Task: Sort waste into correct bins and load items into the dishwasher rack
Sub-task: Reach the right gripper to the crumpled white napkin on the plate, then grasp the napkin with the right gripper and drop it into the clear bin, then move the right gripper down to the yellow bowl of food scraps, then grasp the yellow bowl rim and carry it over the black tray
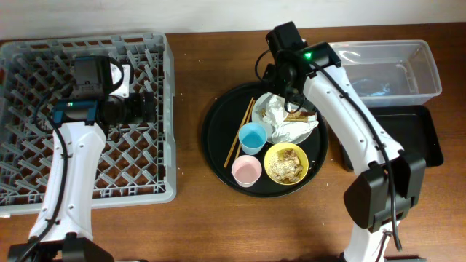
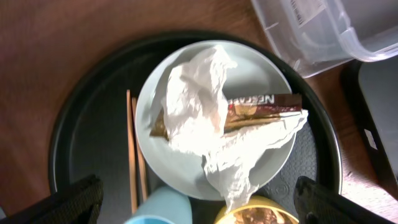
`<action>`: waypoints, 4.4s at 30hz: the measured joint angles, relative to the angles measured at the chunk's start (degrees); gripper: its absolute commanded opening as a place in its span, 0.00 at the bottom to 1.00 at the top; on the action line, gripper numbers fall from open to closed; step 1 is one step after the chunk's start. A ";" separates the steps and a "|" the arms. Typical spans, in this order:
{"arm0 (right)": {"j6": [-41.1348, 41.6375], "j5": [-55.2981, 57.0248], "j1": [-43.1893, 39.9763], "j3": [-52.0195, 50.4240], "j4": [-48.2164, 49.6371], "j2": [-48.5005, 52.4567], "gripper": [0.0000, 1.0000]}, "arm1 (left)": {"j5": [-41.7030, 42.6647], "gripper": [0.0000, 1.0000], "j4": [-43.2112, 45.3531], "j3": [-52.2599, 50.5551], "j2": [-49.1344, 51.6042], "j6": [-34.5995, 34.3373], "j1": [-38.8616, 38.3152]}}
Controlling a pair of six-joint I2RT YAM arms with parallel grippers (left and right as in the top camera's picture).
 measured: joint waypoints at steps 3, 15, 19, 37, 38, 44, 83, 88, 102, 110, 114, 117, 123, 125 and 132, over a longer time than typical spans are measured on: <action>2.89 0.66 -0.63 0.13 0.11 2.32 0.99 | -0.02 0.99 -0.17 0.00 0.00 -1.77 0.00; 4.46 0.55 -1.11 0.11 0.07 17.18 0.99 | -0.02 0.99 -0.22 0.00 0.00 -2.56 0.00; 4.50 0.39 -1.11 -1.55 1.40 18.05 0.89 | -0.02 0.99 -0.20 0.00 0.00 -2.56 0.00; -12.52 -7.15 -1.51 8.17 -8.48 16.15 0.04 | -1.77 0.99 -0.26 0.00 0.00 -2.58 0.00; -15.52 -8.35 -1.88 12.52 -11.56 15.50 0.04 | -1.77 0.99 -0.24 0.00 0.00 -2.58 0.00; -20.81 -9.77 -15.39 34.32 -19.65 9.18 0.04 | -1.79 0.99 -0.24 0.00 0.00 -2.58 0.00; -17.35 -17.42 5.03 -26.25 3.43 -11.17 0.57 | -1.33 0.99 0.66 3.21 -4.61 -6.23 12.31; -13.42 -13.90 5.14 -30.36 6.93 -11.15 0.56 | -1.31 0.99 0.66 3.21 -4.61 -6.29 12.31; -10.36 -13.07 8.46 -40.50 17.79 -11.26 0.48 | -1.31 0.99 0.66 3.21 -4.61 -6.45 12.31; -9.88 -13.07 8.63 -41.48 18.34 -11.26 0.13 | -1.31 0.99 0.66 3.21 -4.61 -6.45 12.31; -9.70 -13.05 8.66 -41.48 17.86 -11.26 0.16 | -1.33 0.99 0.66 3.21 -4.61 -6.45 12.31; -9.62 -13.00 8.66 -41.66 17.70 -11.26 0.31 | -1.31 0.99 0.66 3.21 -4.61 -6.47 12.31; -10.14 -12.87 8.66 -42.45 17.64 -11.26 0.06 | -1.31 0.99 0.66 3.21 -4.61 -6.45 12.31; -10.69 -12.85 8.72 -42.45 17.79 -11.26 0.04 | -1.33 0.99 0.68 3.21 -4.61 -6.45 12.31; -11.74 -12.39 8.72 -41.55 16.11 -11.41 0.04 | -1.33 0.99 0.66 3.21 -4.61 -6.45 12.31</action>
